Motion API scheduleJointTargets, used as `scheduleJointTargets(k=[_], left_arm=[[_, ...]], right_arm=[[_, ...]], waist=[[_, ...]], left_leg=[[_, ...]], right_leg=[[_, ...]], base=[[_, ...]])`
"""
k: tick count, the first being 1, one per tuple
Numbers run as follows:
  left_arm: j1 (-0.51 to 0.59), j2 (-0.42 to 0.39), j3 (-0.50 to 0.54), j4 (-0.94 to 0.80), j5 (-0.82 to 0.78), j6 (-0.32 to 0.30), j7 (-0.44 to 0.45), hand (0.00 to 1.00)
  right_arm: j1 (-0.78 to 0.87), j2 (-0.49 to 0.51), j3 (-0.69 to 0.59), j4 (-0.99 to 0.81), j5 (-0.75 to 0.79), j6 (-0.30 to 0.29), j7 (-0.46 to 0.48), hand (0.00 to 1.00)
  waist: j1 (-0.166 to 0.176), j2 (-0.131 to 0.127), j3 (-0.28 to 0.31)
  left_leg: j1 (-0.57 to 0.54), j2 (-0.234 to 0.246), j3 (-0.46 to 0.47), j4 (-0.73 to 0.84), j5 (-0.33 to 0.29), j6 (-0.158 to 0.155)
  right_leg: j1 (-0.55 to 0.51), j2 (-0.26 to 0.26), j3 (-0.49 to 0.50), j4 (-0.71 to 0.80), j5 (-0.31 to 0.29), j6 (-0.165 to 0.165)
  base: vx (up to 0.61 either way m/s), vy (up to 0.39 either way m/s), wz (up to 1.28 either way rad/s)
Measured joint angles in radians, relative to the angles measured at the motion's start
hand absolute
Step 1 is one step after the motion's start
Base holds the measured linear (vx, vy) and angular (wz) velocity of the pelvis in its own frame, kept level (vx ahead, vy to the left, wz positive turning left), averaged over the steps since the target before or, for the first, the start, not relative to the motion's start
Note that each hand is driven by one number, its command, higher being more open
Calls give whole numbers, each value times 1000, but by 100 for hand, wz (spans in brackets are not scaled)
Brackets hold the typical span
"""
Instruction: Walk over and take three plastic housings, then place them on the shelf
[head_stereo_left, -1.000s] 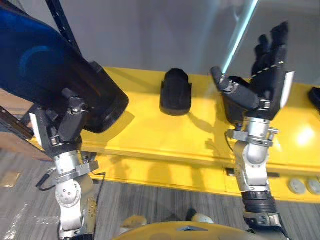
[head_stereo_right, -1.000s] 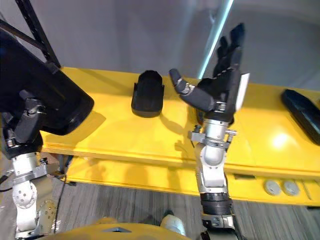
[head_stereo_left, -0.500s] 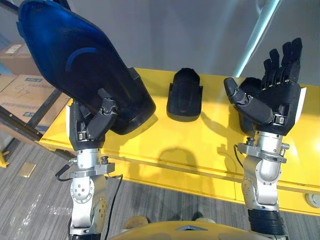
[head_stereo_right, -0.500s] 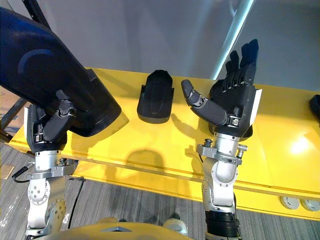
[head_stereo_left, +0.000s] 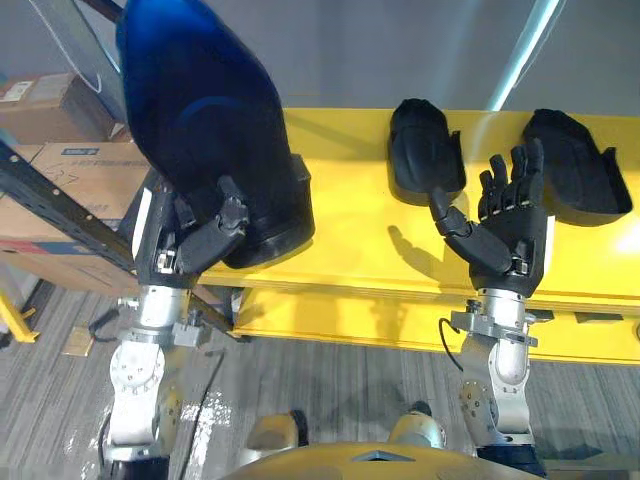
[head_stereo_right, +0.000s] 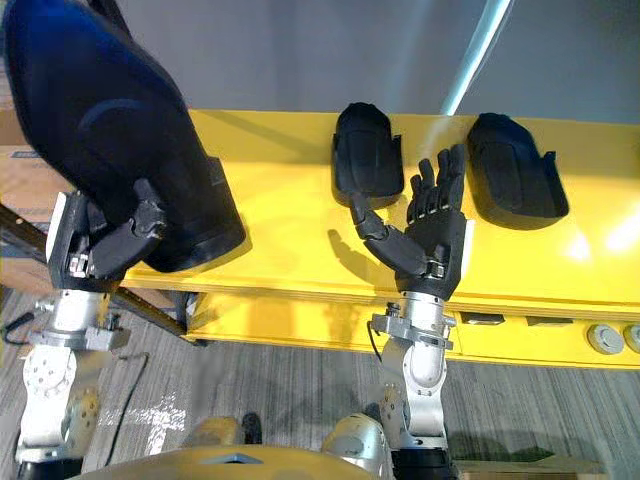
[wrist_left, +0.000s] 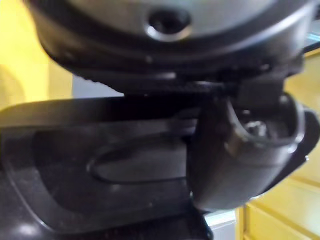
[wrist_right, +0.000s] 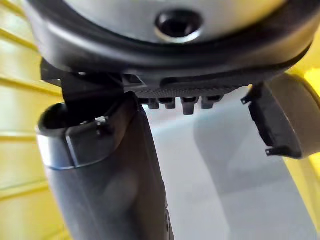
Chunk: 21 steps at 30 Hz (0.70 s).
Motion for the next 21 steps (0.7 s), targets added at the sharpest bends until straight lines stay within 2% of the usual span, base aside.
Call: scheduleJointTargets(k=[2, 4, 6, 8, 13, 19, 21], left_arm=[[-31, 3, -5, 0, 0, 14, 11, 0], [-38, 3, -21, 0, 6, 41, 30, 0], [-37, 3, -46, 10, 12, 67, 53, 0], [-31, 4, -60, 46, 13, 99, 63, 0], [-68, 16, -52, 201, 5, 134, 93, 0], [-304, 121, 31, 569, -165, 153, 117, 0], [-342, 160, 36, 633, -201, 154, 128, 0]], right_arm=[[1, 0, 2, 0, -2, 9, 2, 100], [0, -10, 0, 0, -2, 18, 5, 100], [-4, -43, -1, 0, -2, 29, 16, 100], [-25, -89, -2, 0, 1, 53, 35, 100], [-33, -139, -23, 0, 8, 62, 135, 100], [-33, -198, -9, -1, 20, 63, 260, 100], [-33, -200, 10, -1, 23, 64, 293, 100]], waist=[[-3, -1, -1], [-3, 3, -8], [-8, 16, -26], [-27, 33, -35], [-34, 55, -47], [-61, 74, -45], [-71, 80, -42]], left_leg=[[1, -10, -1, -15, 13, 4], [-1, -11, 0, -19, 18, 0], [-22, -2, -3, -29, 32, -8], [-30, 14, -8, -59, 56, -26], [-7, 62, 16, -118, 92, -61], [9, 63, 50, -171, 128, -59], [11, 60, 53, -183, 137, -59]], right_leg=[[12, 0, -4, -21, -15, -23], [33, 8, -8, -70, -16, -26], [29, 24, -13, -108, -12, -21], [22, 47, -17, -132, 3, 2], [-3, 104, 15, -135, 10, 8], [-50, 112, 60, -104, 9, 3], [-59, 110, 63, -97, 8, 2]], base=[[-24, 33, 12], [-39, -30, -1], [-45, -85, 6], [-53, -128, 2], [-41, -117, -23], [-46, -24, -15], [-17, -2, -6]])
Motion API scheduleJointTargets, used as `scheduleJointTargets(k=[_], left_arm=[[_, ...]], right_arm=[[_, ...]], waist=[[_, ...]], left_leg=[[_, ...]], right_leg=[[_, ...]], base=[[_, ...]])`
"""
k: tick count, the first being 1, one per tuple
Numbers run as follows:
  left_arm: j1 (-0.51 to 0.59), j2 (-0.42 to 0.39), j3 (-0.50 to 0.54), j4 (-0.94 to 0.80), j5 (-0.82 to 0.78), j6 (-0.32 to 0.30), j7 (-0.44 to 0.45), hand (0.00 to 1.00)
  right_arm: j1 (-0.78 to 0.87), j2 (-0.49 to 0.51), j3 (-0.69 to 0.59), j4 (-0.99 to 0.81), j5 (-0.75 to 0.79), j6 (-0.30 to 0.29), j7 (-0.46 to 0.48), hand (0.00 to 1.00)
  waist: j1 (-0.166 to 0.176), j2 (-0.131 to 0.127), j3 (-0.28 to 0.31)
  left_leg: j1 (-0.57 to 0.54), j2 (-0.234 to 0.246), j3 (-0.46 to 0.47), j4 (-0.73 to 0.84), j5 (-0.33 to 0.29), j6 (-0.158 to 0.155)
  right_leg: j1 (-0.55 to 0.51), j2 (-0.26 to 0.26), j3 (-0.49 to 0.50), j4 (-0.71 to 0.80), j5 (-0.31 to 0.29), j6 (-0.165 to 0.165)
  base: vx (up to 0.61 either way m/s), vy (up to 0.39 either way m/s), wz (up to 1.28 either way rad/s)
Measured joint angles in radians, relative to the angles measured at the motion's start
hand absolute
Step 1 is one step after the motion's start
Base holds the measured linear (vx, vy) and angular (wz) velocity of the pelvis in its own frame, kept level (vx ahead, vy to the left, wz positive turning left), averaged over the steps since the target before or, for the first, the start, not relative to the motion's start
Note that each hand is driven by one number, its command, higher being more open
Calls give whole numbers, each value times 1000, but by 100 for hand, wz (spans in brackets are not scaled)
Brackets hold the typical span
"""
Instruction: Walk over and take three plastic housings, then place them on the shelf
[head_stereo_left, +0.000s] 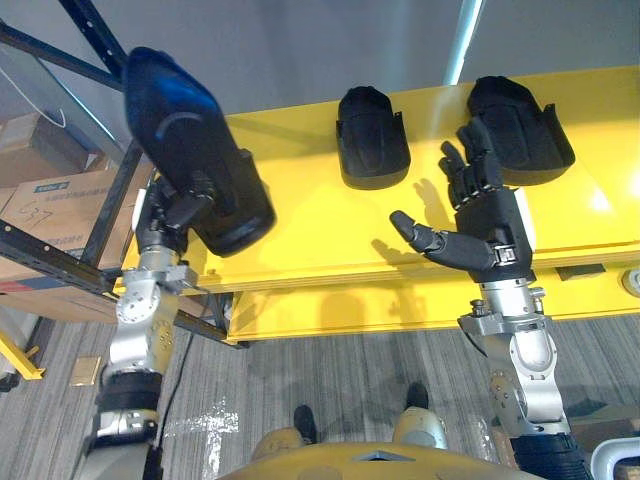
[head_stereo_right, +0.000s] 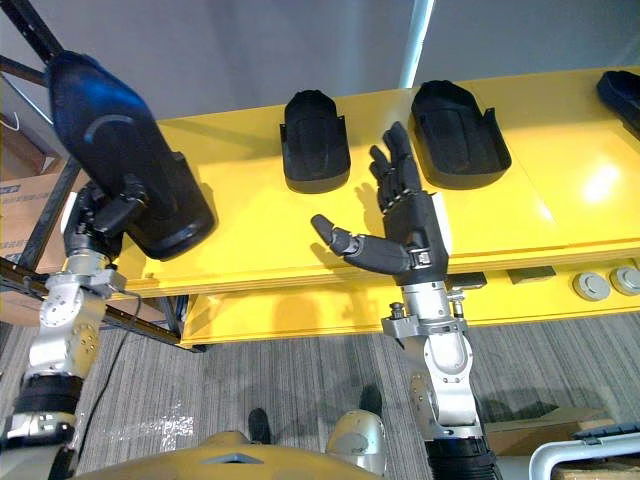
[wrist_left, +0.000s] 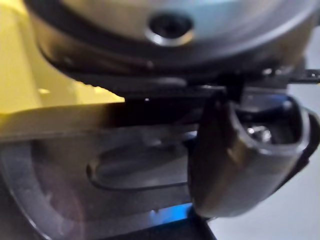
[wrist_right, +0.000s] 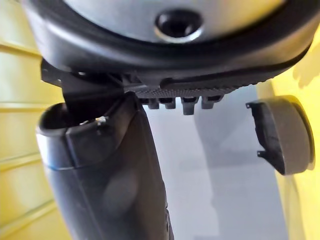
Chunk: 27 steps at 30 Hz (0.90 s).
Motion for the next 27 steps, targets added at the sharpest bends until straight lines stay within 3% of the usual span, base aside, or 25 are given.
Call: scheduleJointTargets(k=[5, 7, 10, 15, 23, 24, 27], left_arm=[[-98, 36, 0, 121, -41, 14, -1, 0], [-160, 59, -1, 167, -60, 64, 5, 0], [-216, 87, -2, 197, -64, 125, 2, 0], [-301, 137, -18, 256, -21, 231, -17, 0], [-444, 166, -16, 371, 121, 303, 17, 0], [-462, 167, -18, 385, 168, 319, 37, 100], [-475, 167, -13, 410, 184, 347, 67, 100]], right_arm=[[-5, -25, 43, -12, 27, 28, 22, 100], [-9, -47, 63, -45, 28, 48, 25, 100], [-12, -46, 82, -68, 28, 63, 25, 100], [-33, -45, 123, -89, 28, 95, 9, 100], [-65, -45, 171, -153, 27, 131, -23, 100], [-78, -45, 181, -154, 27, 133, -28, 100], [-84, -45, 198, -157, 27, 137, -37, 100]], waist=[[-9, 24, 18], [-12, 43, 39], [-21, 51, 57], [-37, 50, 71], [-44, 51, 110], [-47, 50, 119], [-58, 49, 122]], left_leg=[[-4, -3, 1, -23, 20, 2], [-9, -7, 5, -36, 34, 3], [-7, -7, 7, -53, 49, 5], [-7, -8, 10, -54, 51, 7], [-11, -13, 29, -67, 66, 8], [-12, -14, 32, -68, 67, 8], [-24, -15, 38, -66, 68, 8]], right_leg=[[-29, -3, 9, 29, -8, -9], [-52, -7, 19, 50, -12, -11], [-57, -6, 21, 56, -20, -16], [-59, -7, 26, 60, -21, -13], [-103, -12, 55, 106, -34, -14], [-108, -12, 59, 111, -35, -14], [-127, -12, 67, 120, -36, -13]], base=[[-23, -11, -1], [-49, -16, -4], [-63, -23, 0], [-8, -3, 0], [-9, -5, -6], [-18, -16, -6], [-10, -14, -5]])
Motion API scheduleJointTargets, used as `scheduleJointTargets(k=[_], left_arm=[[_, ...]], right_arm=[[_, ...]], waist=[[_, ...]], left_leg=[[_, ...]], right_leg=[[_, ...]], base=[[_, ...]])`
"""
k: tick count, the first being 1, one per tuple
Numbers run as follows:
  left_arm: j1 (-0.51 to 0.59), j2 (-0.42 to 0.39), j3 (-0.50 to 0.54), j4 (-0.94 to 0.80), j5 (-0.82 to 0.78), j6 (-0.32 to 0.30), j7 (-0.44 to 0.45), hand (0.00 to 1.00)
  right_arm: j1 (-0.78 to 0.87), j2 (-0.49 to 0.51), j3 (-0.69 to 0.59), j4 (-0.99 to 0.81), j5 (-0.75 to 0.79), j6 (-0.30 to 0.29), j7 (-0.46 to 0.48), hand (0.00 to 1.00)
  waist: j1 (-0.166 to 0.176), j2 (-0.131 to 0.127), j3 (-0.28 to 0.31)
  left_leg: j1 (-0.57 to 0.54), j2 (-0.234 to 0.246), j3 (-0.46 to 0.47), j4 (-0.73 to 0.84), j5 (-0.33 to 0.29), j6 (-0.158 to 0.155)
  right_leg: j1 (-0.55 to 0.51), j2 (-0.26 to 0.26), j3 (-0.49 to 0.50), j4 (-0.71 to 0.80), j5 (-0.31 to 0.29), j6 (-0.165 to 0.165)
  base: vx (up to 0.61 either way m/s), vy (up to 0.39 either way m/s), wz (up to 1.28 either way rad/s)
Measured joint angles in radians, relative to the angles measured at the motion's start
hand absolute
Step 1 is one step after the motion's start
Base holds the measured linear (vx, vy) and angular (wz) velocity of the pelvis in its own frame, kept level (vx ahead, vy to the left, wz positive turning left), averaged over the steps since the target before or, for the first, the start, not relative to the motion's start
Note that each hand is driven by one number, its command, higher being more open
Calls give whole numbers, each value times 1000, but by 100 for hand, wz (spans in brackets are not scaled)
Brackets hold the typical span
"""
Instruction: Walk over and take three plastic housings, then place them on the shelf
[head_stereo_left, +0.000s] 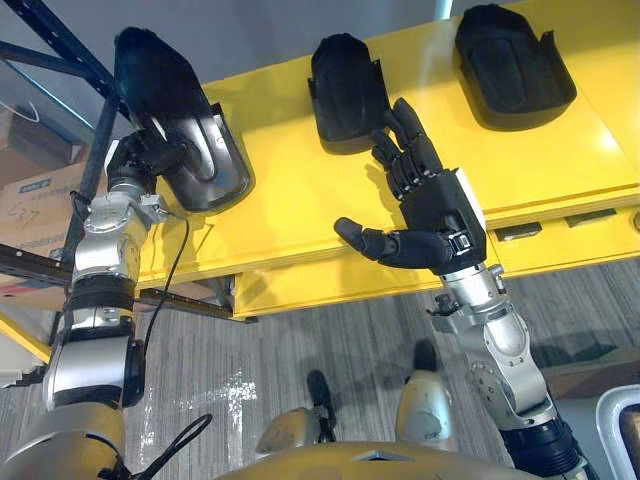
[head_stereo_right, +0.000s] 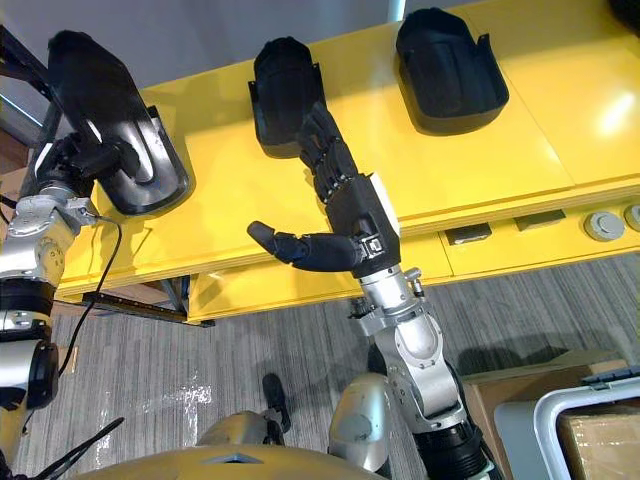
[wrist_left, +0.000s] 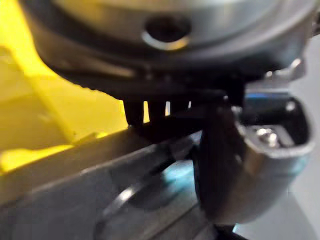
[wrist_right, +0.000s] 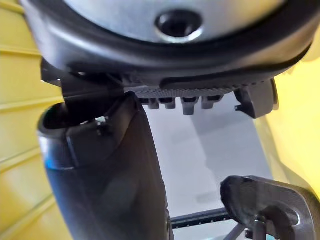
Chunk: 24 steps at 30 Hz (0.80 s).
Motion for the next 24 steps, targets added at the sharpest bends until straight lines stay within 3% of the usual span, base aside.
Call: scheduleJointTargets(k=[2, 10, 24], left_arm=[[-19, 0, -5, 28, 66, 25, 17, 100], [-36, 1, -53, 33, 223, 21, 87, 100], [-48, -2, -91, 34, 243, -3, 258, 100]], right_arm=[[0, 0, 1, -1, 0, 7, -8, 100], [-8, 1, 23, -42, 1, 20, -22, 100], [6, 9, 26, -39, -1, 4, -5, 100]], waist=[[-7, -3, 3], [-20, 5, 37], [-34, -3, 43]], left_leg=[[-2, 0, 3, -1, 2, 0], [2, 1, 12, 0, 2, 0], [6, 4, 14, -1, 3, -1]], right_leg=[[-6, 1, 4, 3, 1, 1], [-22, 1, 15, 32, -11, -3], [-22, 7, 19, 36, -9, -4]], base=[[12, -8, -2], [7, -6, -2], [5, -5, -1]])
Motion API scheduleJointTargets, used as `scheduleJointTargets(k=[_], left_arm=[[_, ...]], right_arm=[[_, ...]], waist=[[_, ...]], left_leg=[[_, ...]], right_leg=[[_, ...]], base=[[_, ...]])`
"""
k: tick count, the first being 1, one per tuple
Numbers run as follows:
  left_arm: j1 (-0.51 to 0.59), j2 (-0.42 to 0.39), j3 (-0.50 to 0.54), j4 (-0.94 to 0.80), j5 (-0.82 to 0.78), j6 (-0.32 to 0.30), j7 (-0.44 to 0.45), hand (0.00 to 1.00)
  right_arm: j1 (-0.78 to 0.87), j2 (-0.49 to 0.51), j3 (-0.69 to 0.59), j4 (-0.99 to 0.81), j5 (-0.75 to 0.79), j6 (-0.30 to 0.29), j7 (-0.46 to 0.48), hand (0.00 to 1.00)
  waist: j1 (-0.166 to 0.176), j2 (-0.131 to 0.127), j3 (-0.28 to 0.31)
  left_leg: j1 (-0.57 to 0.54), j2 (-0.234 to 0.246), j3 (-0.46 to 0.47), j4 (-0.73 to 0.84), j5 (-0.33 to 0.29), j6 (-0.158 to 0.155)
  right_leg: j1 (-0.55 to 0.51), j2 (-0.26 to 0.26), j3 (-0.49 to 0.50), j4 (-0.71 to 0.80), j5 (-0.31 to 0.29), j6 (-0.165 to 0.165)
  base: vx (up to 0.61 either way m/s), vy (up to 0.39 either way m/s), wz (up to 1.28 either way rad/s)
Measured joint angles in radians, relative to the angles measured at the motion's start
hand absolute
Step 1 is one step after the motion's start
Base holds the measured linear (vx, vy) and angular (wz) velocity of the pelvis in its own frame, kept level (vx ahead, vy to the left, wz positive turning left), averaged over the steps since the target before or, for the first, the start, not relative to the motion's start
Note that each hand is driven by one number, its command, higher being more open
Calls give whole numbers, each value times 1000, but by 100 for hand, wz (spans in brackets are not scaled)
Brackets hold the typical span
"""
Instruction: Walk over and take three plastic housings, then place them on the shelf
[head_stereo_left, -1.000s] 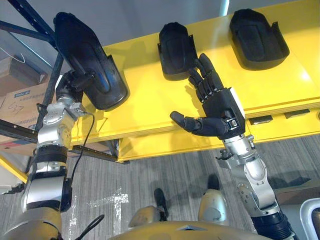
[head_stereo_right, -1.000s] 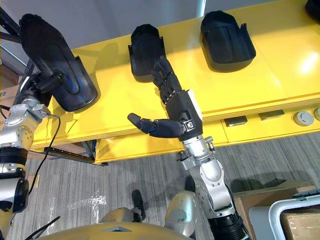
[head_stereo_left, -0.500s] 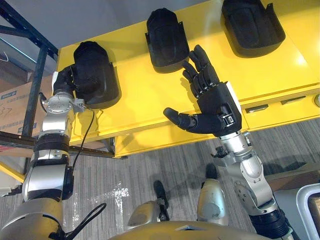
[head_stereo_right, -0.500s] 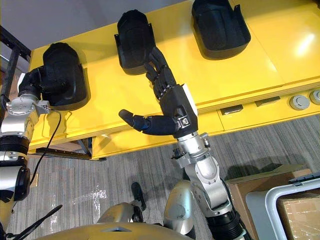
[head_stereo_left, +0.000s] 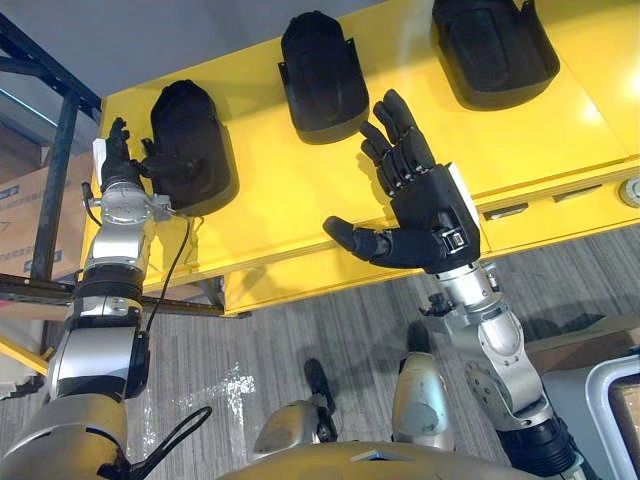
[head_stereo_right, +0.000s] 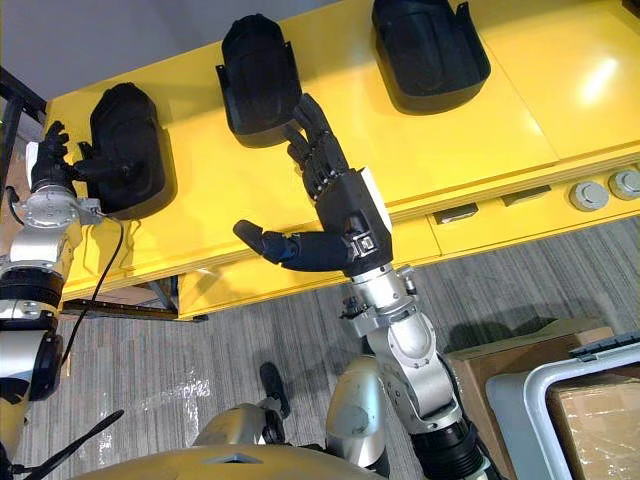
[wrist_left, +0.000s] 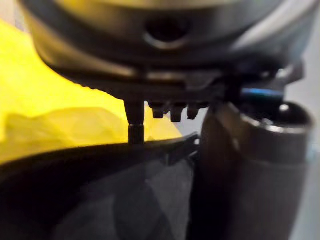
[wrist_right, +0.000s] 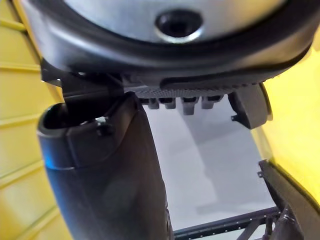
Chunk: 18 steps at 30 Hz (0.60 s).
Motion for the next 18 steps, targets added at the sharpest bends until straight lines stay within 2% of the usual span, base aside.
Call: scheduleJointTargets(k=[4, 7, 9, 10, 12, 16, 18], left_arm=[[-2, 3, 0, -55, 28, -8, 59, 100], [-1, 48, 0, -192, 27, -66, 106, 100], [7, 93, 8, -354, 27, -129, 134, 100], [17, 105, 12, -399, 27, -148, 138, 100], [67, 116, 22, -559, 27, -209, 136, 100], [188, 99, 21, -755, 26, -250, 69, 100], [286, 56, 25, -845, 20, -263, 25, 100]], right_arm=[[43, 1, -6, 4, -6, -32, 23, 100], [44, 1, -8, 12, -24, -63, 27, 100], [40, 1, -8, 18, -82, -77, 18, 100], [34, 1, -6, 19, -96, -77, 10, 100], [17, 1, 6, 30, -172, -77, -24, 100], [-51, 6, 30, 75, -207, -76, -68, 100], [-61, 21, 43, 79, -207, -75, -87, 100]], waist=[[8, -2, -1], [31, -5, -2], [56, -10, -6], [57, -12, -12], [77, -16, -56], [87, -28, -102], [102, -35, -128]], left_leg=[[32, 5, -21, -5, 0, 0], [47, 8, -41, -5, 0, 0], [63, 12, -55, -6, -1, -1], [63, 13, -61, -7, -1, -1], [66, 15, -77, -16, 1, -3], [96, 16, -110, -26, 2, -4], [96, 16, -125, -26, 2, -5]], right_leg=[[48, 2, -16, -6, -4, -1], [86, 2, -39, -24, -4, -1], [121, 4, -59, -39, -4, 0], [125, 4, -65, -41, -4, 0], [142, 4, -87, -57, -3, 1], [205, 4, -125, -90, -1, 4], [227, 4, -147, -109, 2, 9]], base=[[34, -8, 14], [8, -2, 19], [6, 0, 20], [19, -1, 19], [40, -1, 22], [49, 4, 23], [8, 4, 20]])
